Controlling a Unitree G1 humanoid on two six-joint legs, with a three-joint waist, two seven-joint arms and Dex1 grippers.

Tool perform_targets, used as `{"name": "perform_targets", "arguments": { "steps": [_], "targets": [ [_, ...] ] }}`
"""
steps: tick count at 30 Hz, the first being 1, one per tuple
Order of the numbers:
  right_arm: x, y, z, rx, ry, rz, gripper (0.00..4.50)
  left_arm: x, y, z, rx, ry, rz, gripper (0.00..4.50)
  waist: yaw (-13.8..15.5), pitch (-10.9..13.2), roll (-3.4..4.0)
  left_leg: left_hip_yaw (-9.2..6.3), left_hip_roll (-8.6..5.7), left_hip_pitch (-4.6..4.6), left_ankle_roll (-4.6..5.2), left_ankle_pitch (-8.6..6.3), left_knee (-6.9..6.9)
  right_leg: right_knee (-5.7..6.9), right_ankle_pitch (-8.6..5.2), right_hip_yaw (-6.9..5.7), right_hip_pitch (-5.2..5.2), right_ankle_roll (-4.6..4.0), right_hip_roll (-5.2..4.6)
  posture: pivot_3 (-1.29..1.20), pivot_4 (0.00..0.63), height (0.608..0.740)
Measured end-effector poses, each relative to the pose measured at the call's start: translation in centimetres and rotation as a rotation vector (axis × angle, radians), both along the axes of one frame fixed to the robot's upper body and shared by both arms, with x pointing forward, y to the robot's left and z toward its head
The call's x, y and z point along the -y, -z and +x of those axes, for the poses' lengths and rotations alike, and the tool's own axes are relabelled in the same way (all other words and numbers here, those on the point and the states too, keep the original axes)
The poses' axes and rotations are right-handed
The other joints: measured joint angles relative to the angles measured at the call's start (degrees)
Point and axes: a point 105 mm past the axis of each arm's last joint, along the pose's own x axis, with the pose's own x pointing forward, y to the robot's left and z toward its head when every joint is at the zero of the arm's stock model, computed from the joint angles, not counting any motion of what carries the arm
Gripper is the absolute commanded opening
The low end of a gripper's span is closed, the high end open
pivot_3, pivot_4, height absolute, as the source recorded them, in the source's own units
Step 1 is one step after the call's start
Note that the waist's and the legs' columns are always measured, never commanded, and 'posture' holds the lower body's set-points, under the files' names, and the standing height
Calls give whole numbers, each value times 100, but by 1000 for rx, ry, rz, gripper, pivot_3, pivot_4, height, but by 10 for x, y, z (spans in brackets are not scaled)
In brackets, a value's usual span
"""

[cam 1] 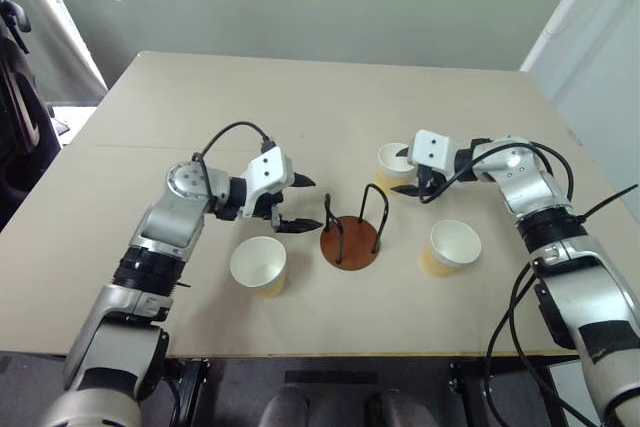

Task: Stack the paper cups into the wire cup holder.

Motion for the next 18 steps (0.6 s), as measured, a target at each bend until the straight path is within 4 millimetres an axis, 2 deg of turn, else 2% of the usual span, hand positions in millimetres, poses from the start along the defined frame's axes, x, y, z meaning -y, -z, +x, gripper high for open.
{"name": "perform_targets", "arguments": {
  "steps": [6, 18],
  "targets": [
    [0, 1, -2, -21, -19, -16, 42, 0, 0, 0, 0, 0, 0, 4500, -1, 1, 1, 1, 0, 0, -1, 0, 0, 0, 0, 0, 0, 0, 0, 0, 150, 740],
    [-2, 1, -7, -91, -36, -5, 42, -6, 0, -1, -6, 7, 21, 4500, -1, 8, 12, 0, -1, -3, -1, 0, 1, 0, 0, 0, 0, 0, 0, 0, 150, 740]
  ]
}}
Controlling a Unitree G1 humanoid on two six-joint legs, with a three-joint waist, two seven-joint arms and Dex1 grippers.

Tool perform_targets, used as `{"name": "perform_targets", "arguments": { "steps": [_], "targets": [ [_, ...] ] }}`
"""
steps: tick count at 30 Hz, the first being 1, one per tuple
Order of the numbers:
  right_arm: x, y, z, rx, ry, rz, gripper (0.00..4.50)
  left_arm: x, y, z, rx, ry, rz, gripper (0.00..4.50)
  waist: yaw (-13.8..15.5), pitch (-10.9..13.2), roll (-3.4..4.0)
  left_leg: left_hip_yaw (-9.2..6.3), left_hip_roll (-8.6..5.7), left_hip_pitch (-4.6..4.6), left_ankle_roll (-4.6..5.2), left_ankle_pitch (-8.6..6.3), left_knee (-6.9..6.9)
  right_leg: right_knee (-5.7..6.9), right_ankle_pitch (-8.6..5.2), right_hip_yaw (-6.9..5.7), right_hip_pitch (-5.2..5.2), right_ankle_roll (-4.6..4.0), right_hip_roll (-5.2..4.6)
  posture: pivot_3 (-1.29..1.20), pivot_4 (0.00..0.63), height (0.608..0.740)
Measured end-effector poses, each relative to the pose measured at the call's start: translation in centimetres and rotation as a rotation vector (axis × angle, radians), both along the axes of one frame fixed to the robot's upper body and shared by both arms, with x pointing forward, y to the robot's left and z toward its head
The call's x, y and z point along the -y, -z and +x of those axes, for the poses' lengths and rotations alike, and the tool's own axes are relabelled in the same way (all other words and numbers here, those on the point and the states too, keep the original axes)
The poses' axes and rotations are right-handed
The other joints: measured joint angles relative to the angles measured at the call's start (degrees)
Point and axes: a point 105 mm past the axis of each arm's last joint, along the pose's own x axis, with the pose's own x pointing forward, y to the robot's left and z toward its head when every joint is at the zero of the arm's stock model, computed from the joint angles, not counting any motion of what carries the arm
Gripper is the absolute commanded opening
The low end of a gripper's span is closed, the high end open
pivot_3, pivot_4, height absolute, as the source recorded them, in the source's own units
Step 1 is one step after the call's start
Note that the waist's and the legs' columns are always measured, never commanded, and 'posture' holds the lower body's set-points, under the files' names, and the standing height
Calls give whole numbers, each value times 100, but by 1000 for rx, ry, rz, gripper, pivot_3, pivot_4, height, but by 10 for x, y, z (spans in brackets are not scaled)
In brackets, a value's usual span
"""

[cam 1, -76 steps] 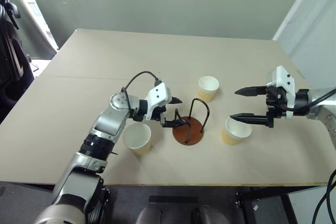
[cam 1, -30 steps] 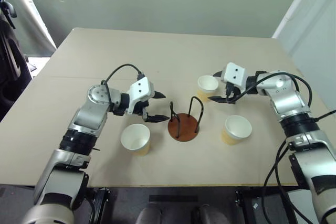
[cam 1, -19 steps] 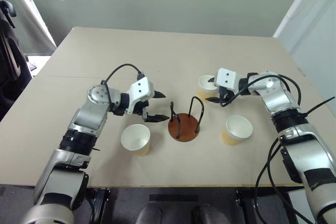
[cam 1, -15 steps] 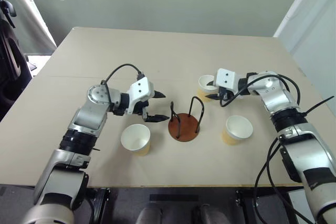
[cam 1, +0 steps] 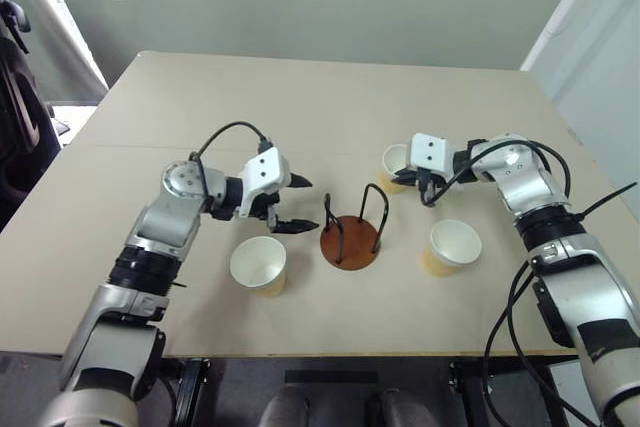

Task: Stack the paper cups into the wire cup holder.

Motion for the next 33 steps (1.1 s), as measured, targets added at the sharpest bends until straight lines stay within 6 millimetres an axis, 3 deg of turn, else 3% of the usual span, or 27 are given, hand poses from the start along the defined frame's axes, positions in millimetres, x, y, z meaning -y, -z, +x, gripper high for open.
{"name": "perform_targets", "arguments": {
  "steps": [9, 13, 20, 26, 33],
  "targets": [
    [4, -48, -14, 17, -11, 115, 42, -8, -10, -1, -1, -13, -46, 4500, -2, 11, 17, 0, 0, -27, -2, 1, 8, -2, 0, -5, -20, 0, 1, 0, 150, 740],
    [3, -76, -27, 28, -26, 188, 42, -12, -21, 1, -5, -33, -88, 4500, 2, 11, 18, -3, -1, -32, -2, 1, 13, -3, 0, -7, -21, 0, 1, 0, 150, 740],
    [-2, -107, -65, -59, -78, 302, 42, -12, -41, -5, -32, -30, -153, 4500, -7, 12, 19, -2, -2, -32, -4, 3, 13, -5, 0, -7, -21, 0, 3, 0, 150, 740],
    [-17, -123, -98, -139, -156, 362, 42, -6, -66, -20, -45, 26, -204, 4500, -28, 12, 19, -3, 0, -28, -4, 3, 15, -5, 0, -7, -21, 1, 7, 0, 150, 740],
    [-38, -132, -115, -223, -214, 457, 42, -15, -80, -38, -84, 48, -158, 4500, -60, 13, 21, -13, 3, -19, -4, 5, 17, -11, 0, -5, -22, 1, 13, 0, 150, 740]
  ]
}}
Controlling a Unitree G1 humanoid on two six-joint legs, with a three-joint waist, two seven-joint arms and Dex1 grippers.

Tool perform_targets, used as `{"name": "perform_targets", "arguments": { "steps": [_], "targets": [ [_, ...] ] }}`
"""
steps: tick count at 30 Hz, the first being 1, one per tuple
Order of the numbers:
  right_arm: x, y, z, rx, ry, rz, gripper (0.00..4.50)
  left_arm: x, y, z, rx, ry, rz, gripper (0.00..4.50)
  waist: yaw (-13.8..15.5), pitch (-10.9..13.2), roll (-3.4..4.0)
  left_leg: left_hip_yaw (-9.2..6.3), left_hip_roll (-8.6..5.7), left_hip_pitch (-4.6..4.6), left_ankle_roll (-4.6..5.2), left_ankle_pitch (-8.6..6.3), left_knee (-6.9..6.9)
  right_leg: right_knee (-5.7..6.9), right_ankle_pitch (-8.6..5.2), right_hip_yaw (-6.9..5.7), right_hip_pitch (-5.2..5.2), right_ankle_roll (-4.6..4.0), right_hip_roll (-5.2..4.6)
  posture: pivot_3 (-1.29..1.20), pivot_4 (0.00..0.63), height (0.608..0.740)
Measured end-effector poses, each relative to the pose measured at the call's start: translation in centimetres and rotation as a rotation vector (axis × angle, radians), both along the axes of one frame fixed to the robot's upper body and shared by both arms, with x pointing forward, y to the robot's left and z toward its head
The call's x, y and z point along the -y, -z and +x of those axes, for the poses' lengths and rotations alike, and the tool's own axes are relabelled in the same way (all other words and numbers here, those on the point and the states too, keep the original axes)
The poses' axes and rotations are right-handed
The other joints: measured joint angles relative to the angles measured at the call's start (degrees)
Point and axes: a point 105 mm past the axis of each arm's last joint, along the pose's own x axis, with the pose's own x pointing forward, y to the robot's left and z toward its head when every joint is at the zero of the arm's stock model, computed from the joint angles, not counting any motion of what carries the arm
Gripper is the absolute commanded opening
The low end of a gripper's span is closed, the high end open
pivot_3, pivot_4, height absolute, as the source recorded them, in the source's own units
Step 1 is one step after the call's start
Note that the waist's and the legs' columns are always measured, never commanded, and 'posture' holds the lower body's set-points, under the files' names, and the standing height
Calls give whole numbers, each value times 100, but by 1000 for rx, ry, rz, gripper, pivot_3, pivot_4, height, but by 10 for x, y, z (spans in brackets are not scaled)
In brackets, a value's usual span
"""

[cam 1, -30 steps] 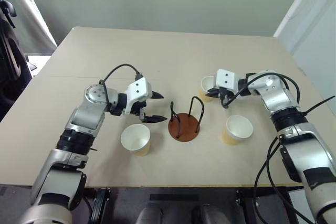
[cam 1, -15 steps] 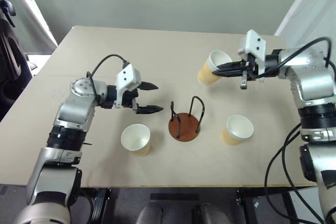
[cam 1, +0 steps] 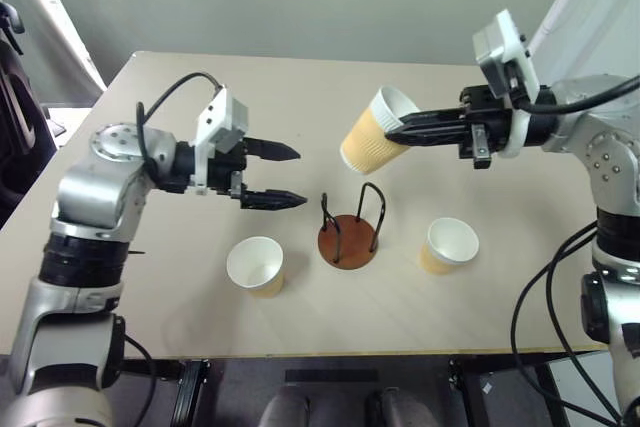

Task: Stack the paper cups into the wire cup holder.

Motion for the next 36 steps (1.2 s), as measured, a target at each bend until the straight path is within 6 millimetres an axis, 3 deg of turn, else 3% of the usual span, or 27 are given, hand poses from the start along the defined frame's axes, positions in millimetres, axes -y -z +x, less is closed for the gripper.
{"name": "perform_targets", "arguments": {
  "steps": [5, 12, 20, 32, 35, 36],
  "targets": [
    [-5, 3, -4, -26, -19, 11, 42, -9, -2, -2, 9, -18, 45, 4500, 2, 0, 0, -7, -2, 0, 1, 1, 5, -6, 0, -1, 1, 0, -2, 0, 150, 740],
    [-9, 23, -4, -57, -42, -37, 42, -10, 3, -3, 3, -24, 57, 4500, -22, 0, 1, -5, -1, 2, 1, 1, 4, 0, 0, 0, 0, 0, -2, 0, 150, 740],
    [-11, 46, -1, -18, -59, -134, 42, -12, 11, -3, -13, -44, 57, 4500, -29, 0, 1, -5, 0, 2, 2, 1, 4, 4, 0, -1, 0, 0, -2, 0, 150, 740],
    [-12, 62, -5, 92, -118, -264, 42, -11, 13, -4, -3, -39, 62, 4500, -33, 0, 0, -5, 0, 1, 2, 0, 5, 7, 0, -1, 1, 0, -2, 0, 150, 740],
    [-13, 63, -6, 74, -125, -260, 633, -11, 12, -4, 10, -37, 67, 4500, -34, 0, 0, -5, 0, 2, 2, 0, 5, 6, 0, -1, 1, 0, -2, 0, 150, 740],
    [-15, 63, -7, 62, -127, -250, 1023, -11, 12, -4, 13, -37, 70, 4500, -36, 0, 0, -4, 0, 2, 2, 0, 5, 6, 0, -1, 1, 0, -2, 0, 150, 740]
  ]
}}
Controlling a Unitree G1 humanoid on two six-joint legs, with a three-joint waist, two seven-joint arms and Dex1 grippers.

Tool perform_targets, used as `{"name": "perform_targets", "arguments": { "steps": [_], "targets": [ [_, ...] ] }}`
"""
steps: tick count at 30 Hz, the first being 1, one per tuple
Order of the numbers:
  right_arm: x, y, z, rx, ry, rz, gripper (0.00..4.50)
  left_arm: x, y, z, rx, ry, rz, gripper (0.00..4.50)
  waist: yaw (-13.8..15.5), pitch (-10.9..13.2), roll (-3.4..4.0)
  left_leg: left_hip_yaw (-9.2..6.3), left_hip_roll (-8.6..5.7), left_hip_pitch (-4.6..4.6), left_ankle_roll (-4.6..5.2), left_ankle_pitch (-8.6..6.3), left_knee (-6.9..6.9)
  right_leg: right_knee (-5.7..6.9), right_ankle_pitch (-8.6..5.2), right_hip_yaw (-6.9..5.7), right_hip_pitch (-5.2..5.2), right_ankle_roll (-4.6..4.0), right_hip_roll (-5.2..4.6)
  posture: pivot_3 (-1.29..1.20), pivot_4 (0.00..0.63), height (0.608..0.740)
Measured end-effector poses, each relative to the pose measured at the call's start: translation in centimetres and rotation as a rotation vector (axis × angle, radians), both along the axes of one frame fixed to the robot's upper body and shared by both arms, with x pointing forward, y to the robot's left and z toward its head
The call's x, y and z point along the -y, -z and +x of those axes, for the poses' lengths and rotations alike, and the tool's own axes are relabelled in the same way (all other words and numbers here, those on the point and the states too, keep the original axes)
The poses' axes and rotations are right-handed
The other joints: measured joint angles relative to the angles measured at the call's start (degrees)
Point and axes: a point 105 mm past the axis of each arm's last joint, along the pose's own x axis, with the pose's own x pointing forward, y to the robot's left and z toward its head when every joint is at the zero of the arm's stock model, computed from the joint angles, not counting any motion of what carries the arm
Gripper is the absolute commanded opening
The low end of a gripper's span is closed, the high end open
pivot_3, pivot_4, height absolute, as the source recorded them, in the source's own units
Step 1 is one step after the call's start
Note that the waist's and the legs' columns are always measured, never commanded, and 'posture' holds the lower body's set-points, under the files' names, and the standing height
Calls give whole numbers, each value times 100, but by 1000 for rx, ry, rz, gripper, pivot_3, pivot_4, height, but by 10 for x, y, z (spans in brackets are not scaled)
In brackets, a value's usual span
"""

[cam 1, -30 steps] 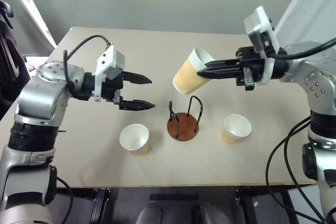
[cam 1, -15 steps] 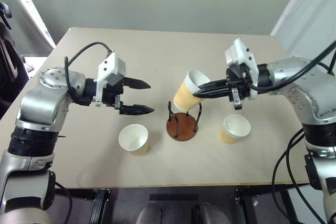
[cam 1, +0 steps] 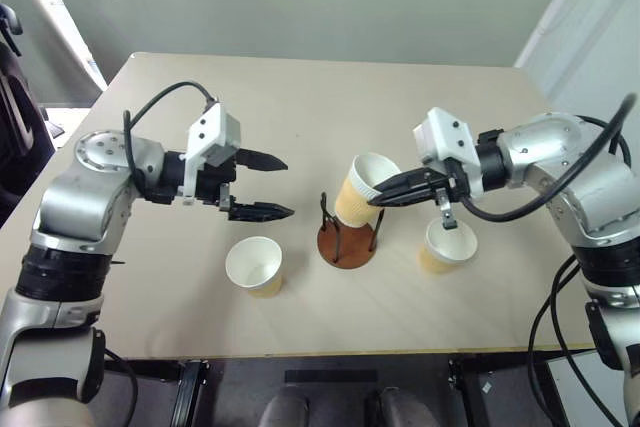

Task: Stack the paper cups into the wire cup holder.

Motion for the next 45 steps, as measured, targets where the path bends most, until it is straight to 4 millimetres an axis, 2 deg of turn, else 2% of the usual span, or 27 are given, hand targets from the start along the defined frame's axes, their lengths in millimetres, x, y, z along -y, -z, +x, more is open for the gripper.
{"name": "perform_targets", "arguments": {
  "steps": [6, 12, 16, 24, 28, 33, 38, 45],
  "targets": [
    [-8, -11, 1, -39, 24, 100, 3091, 0, 0, 0, 8, -1, 5, 4500, -1, 0, 0, 0, -1, 0, 0, 0, 1, -1, 0, 0, 0, 0, 0, 0, 150, 740],
    [-3, -26, 4, -52, 83, 182, 3091, -1, 2, 0, 7, 0, 6, 4500, -1, 0, 0, -1, -1, 0, 0, 0, 1, -2, 0, -1, 0, 0, -1, 0, 150, 740],
    [12, -25, 1, -57, 125, 167, 3091, -1, 4, 0, 1, 4, 6, 4500, 7, 0, 0, -2, -1, -3, 0, 0, 0, -1, 0, -1, 2, 0, -1, 0, 150, 740],
    [53, 8, -7, -88, 221, 6, 3091, 5, 13, -5, -35, 57, 13, 4500, 22, 0, 0, 1, -2, -4, 0, 0, 3, 2, 0, -1, 6, 1, -6, 0, 150, 740],
    [62, 21, -17, -92, 221, -56, 3091, 17, 15, -6, -36, 117, 15, 4500, 19, 0, 0, 5, -1, 0, 0, 0, 3, 2, 1, 0, 6, 2, -4, 0, 150, 740],
    [76, 38, -28, -100, 231, -149, 3091, 18, 14, -4, -33, 135, 11, 4500, 21, 0, -1, 9, -1, 1, 2, -1, 4, 2, 2, 3, 9, 4, -5, 0, 150, 740],
    [90, 53, -29, -68, 255, -226, 3091, 21, 19, -2, -42, 154, 18, 4500, 20, 0, -1, 10, 0, 3, 4, -2, 5, 2, 3, 4, 9, 6, -5, 0, 150, 740],
    [104, 73, -20, -11, 276, -318, 3091, 22, 19, 1, -32, 162, 14, 4500, 19, 0, -1, 12, 0, 4, 8, -5, 8, 3, 8, 6, 13, 15, -5, 0, 150, 740]
  ]
}}
